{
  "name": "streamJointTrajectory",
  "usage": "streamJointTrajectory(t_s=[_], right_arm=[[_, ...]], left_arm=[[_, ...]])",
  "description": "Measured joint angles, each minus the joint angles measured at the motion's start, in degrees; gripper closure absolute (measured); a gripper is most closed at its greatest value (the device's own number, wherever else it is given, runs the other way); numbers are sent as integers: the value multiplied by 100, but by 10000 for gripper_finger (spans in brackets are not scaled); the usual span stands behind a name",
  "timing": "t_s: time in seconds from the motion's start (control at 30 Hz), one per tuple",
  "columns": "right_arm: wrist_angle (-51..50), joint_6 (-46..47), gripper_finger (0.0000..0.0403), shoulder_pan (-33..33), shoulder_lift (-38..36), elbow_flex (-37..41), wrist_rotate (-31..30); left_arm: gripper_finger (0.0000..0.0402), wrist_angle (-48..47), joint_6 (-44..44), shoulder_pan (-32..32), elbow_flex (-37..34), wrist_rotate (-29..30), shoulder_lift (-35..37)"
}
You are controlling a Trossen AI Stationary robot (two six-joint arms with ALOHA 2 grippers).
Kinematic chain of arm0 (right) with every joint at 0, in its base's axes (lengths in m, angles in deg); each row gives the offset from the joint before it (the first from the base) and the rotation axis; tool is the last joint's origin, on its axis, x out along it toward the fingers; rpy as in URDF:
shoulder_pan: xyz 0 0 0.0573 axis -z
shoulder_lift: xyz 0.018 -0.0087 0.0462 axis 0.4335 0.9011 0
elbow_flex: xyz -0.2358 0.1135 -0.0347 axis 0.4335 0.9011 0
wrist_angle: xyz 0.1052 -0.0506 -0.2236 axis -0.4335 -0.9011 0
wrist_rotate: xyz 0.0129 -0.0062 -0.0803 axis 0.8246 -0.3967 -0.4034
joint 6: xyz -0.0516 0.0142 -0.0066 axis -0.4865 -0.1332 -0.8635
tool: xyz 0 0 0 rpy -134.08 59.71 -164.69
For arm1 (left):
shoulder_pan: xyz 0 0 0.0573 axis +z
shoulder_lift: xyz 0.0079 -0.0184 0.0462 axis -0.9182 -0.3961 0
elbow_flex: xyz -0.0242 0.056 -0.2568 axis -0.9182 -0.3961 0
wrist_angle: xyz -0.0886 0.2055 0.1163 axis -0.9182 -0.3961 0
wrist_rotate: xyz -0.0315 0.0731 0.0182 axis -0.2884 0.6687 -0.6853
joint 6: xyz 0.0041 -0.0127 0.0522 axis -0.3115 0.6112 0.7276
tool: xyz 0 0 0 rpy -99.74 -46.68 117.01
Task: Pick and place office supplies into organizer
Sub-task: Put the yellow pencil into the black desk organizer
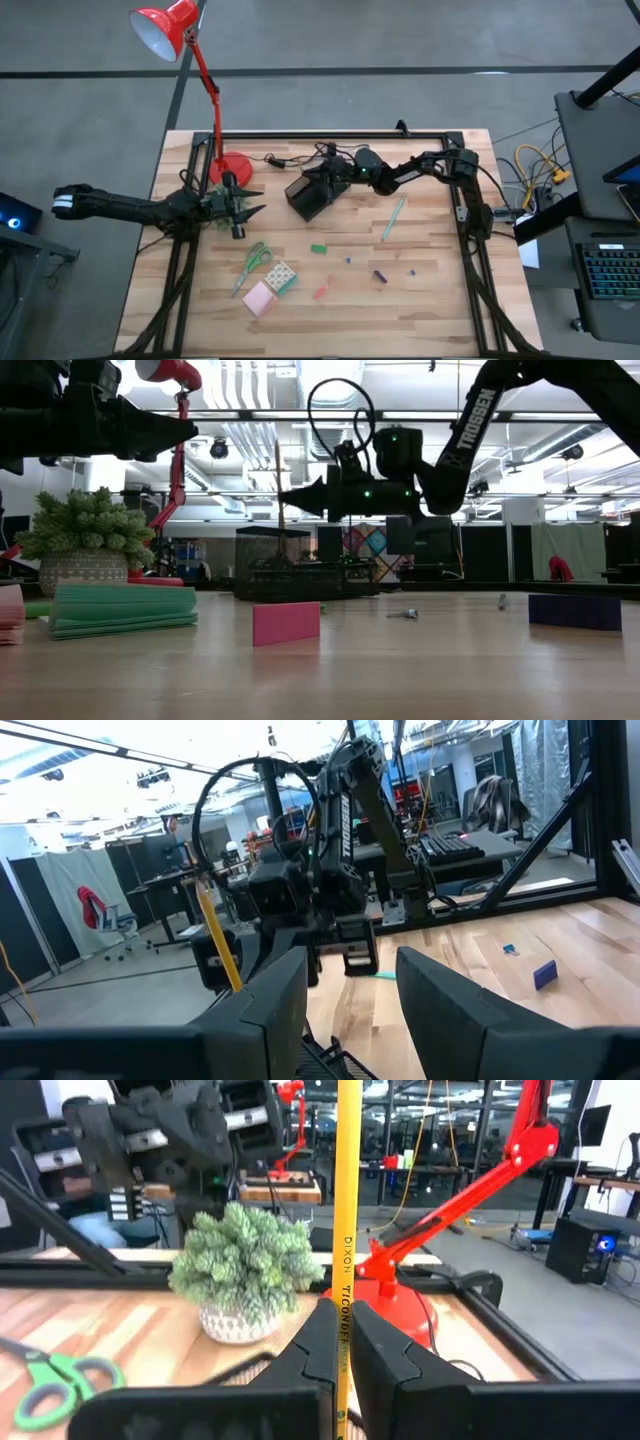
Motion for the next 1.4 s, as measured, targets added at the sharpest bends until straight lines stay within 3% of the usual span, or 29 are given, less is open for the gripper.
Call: streamJointTrajectory(t_s=[1.4], right_arm=[[-2,-214,394,26,432,-125,-2]], left_arm=[[259,-2,-4,0,0,0,-4]])
